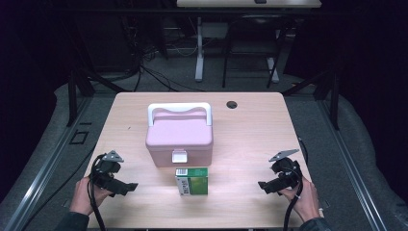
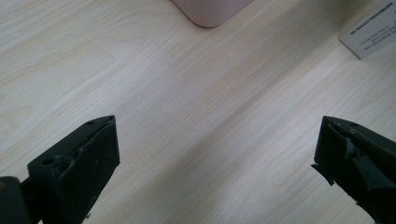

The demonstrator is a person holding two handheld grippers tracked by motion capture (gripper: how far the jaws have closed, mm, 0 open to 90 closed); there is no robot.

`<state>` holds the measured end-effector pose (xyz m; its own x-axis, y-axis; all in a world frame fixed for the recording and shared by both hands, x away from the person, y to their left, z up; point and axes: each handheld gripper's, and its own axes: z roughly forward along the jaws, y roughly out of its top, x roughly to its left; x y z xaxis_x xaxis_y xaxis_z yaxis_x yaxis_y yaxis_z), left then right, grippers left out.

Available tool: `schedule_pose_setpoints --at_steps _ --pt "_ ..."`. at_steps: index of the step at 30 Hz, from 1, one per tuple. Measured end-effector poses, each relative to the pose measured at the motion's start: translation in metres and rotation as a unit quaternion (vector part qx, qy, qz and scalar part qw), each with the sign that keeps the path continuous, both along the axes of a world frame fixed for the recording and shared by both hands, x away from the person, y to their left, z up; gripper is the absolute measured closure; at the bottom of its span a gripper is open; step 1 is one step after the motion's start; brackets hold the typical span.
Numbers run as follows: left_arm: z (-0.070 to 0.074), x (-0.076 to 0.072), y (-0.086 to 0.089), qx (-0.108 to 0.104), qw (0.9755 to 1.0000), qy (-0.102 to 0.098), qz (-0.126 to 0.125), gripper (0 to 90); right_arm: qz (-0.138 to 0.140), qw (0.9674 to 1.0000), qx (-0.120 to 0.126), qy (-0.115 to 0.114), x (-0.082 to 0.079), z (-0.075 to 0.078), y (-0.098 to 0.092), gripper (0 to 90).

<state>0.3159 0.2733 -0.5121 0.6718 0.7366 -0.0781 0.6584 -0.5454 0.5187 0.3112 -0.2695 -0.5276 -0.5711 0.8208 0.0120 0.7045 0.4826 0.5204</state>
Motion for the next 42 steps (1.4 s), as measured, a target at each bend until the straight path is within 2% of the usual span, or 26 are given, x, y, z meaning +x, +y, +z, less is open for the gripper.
schedule_pose_setpoints --at_steps 5,6,11,12,13,14,16,23,24,25,27,29,38,41,42 --pt "0.006 -0.001 -0.001 0.01 0.9999 -0.002 -0.01 0.2 0.002 1.0 -0.001 0.004 0.0 0.0 0.0 0.0" --pt "0.009 -0.002 -0.003 0.019 0.9997 -0.002 -0.016 0.1 0.004 1.0 -0.004 0.006 0.001 0.0 0.001 0.0" --pt "0.018 -0.003 -0.007 0.033 0.9989 -0.003 -0.032 0.2 0.006 0.9999 -0.007 0.005 0.001 -0.001 0.003 0.0" --pt "0.023 -0.005 -0.012 0.039 0.9985 -0.011 -0.037 0.2 0.008 0.9999 -0.007 0.007 0.001 -0.001 0.003 0.0" --pt "0.023 -0.005 -0.012 0.039 0.9985 -0.011 -0.037 0.2 0.008 0.9999 -0.007 0.007 0.001 -0.001 0.003 0.0" --pt "0.029 -0.007 -0.018 0.044 0.9978 -0.012 -0.049 0.2 0.01 0.9999 -0.006 0.006 0.002 -0.001 0.003 0.0" --pt "0.032 -0.008 -0.021 0.046 0.9975 -0.011 -0.053 0.2 0.008 0.9999 -0.005 0.007 0.002 -0.001 0.004 0.0" --pt "0.048 -0.019 -0.04 0.057 0.9944 -0.019 -0.086 0.2 0.013 0.9998 -0.01 0.014 0.004 -0.003 0.005 0.0" --pt "0.053 -0.021 -0.043 0.058 0.9934 -0.02 -0.097 0.1 0.015 0.9997 -0.01 0.014 0.004 -0.003 0.005 0.0" --pt "0.053 -0.021 -0.043 0.058 0.9934 -0.02 -0.097 0.1 0.015 0.9997 -0.01 0.014 0.004 -0.003 0.005 0.0" --pt "0.056 -0.024 -0.048 0.062 0.9919 -0.015 -0.11 0.1 0.015 0.9997 -0.008 0.016 0.004 -0.004 0.006 0.0" --pt "0.062 -0.028 -0.055 0.055 0.9908 -0.014 -0.123 0.1 0.017 0.9996 -0.01 0.02 0.005 -0.005 0.006 0.0" --pt "0.077 -0.032 -0.067 0.041 0.9881 -0.021 -0.147 0.1 0.021 0.9995 -0.007 0.022 0.005 -0.006 0.007 0.0" --pt "0.082 -0.031 -0.072 0.042 0.9857 -0.023 -0.162 0.1 0.021 0.9995 -0.009 0.023 0.005 -0.006 0.007 0.0" --pt "0.086 -0.03 -0.077 0.04 0.9833 -0.029 -0.175 0.2 0.023 0.9994 -0.009 0.022 0.005 -0.006 0.007 0.0"
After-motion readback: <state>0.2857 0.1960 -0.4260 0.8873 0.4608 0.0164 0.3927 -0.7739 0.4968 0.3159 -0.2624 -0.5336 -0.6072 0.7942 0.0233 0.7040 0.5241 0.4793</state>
